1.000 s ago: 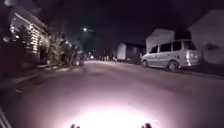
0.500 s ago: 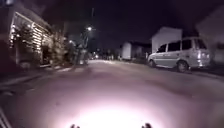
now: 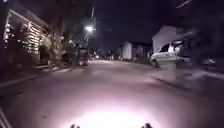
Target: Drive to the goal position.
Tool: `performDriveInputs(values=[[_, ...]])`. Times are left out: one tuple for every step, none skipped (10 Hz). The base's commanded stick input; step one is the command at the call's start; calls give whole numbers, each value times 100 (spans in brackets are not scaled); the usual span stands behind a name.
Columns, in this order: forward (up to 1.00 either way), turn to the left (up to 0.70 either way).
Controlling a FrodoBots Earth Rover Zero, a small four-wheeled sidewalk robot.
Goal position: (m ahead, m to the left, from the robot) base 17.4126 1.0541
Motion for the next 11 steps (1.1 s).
performDriveInputs(values=[[70,0],[70,0],[70,0],[70,0],[70,2],[70,8],[70,13],[70,18],[70,23],[70,29],[70,34]])
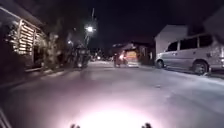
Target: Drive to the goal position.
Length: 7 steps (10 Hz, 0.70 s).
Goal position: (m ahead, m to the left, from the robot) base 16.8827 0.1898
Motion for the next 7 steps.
performDriveInputs(values=[[70,35],[70,31],[70,25],[70,8],[70,0],[70,0],[70,0]])
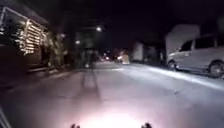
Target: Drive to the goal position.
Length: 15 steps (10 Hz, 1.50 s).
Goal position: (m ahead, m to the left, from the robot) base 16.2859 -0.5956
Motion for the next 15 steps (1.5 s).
performDriveInputs(values=[[70,0],[70,0],[70,0],[70,0],[70,0],[70,0],[70,0],[70,0],[70,0],[70,0],[70,0],[70,0],[70,0],[70,0],[70,0]])
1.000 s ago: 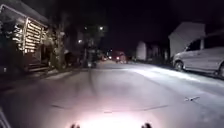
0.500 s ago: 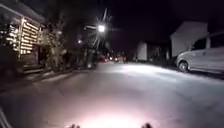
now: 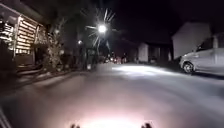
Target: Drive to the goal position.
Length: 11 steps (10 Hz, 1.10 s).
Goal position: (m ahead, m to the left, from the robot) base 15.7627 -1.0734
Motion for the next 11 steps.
performDriveInputs(values=[[70,0],[70,0],[70,0],[70,0],[70,0],[70,0],[70,0],[70,0],[70,0],[70,0],[70,0]])
